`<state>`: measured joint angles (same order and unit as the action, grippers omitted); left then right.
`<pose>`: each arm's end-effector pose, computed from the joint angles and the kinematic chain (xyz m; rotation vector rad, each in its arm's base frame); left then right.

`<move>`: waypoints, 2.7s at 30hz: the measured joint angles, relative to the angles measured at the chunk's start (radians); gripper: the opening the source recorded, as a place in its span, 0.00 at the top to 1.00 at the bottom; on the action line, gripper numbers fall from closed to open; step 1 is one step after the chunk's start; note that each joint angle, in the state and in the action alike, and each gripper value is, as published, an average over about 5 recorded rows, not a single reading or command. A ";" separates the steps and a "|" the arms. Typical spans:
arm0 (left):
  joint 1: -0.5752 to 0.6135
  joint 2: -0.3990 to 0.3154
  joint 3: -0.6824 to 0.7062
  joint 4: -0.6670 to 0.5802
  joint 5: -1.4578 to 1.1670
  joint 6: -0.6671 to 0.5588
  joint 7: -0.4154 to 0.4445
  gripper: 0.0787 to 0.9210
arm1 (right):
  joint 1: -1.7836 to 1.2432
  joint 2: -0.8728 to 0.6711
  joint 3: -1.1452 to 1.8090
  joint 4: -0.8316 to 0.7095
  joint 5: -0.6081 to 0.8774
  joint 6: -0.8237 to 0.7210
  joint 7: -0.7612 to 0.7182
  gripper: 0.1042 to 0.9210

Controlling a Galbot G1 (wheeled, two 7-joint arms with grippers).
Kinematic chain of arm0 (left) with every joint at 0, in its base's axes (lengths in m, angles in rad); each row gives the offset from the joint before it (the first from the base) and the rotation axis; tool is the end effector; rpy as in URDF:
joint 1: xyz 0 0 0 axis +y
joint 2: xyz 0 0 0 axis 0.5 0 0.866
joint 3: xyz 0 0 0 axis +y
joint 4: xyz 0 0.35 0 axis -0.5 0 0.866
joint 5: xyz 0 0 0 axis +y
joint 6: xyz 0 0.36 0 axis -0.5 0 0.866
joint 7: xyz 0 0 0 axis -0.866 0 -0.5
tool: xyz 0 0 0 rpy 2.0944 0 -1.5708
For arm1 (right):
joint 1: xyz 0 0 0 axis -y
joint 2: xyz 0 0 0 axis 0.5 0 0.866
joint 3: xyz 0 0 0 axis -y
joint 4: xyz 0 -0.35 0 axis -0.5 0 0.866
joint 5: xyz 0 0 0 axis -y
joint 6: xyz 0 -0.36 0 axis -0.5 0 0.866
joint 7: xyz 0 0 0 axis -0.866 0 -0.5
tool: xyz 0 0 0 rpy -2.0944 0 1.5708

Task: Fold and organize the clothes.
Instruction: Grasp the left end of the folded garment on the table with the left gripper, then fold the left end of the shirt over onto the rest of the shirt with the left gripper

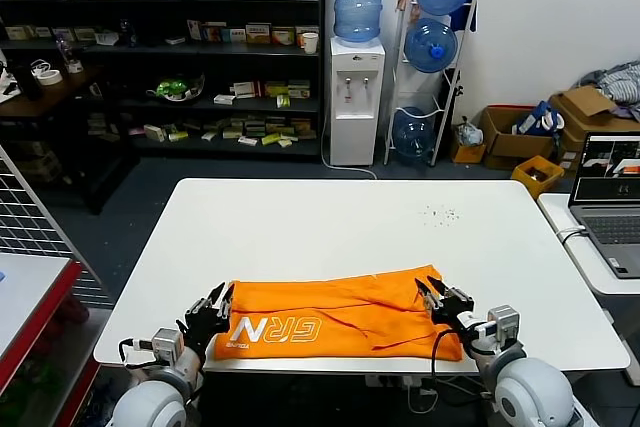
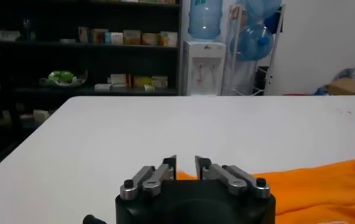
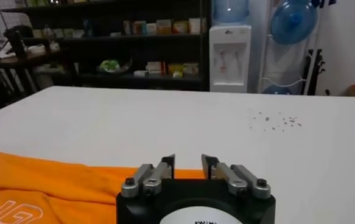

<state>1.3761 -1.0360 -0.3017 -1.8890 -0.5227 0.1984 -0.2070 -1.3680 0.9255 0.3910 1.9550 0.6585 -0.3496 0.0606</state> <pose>0.2373 0.0562 -0.3373 -0.2027 -2.7739 0.0125 0.2514 -0.0941 -0.2926 0.3832 -2.6771 -0.0281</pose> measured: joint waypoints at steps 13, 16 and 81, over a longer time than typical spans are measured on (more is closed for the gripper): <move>0.018 -0.067 -0.020 0.060 0.030 -0.041 0.037 0.23 | -0.071 0.035 0.051 0.009 -0.031 0.022 -0.019 0.14; 0.011 -0.086 -0.018 0.085 0.033 -0.050 0.043 0.16 | -0.076 0.043 0.057 0.011 -0.035 0.022 -0.019 0.12; 0.112 0.236 -0.242 0.034 -0.082 -0.006 -0.023 0.95 | -0.019 0.122 0.003 -0.018 -0.067 0.044 -0.013 0.12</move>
<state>1.4876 -0.7995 -0.5441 -1.8550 -0.6050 0.1921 -0.2295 -1.3873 1.0479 0.3938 1.9374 0.5919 -0.3058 0.0477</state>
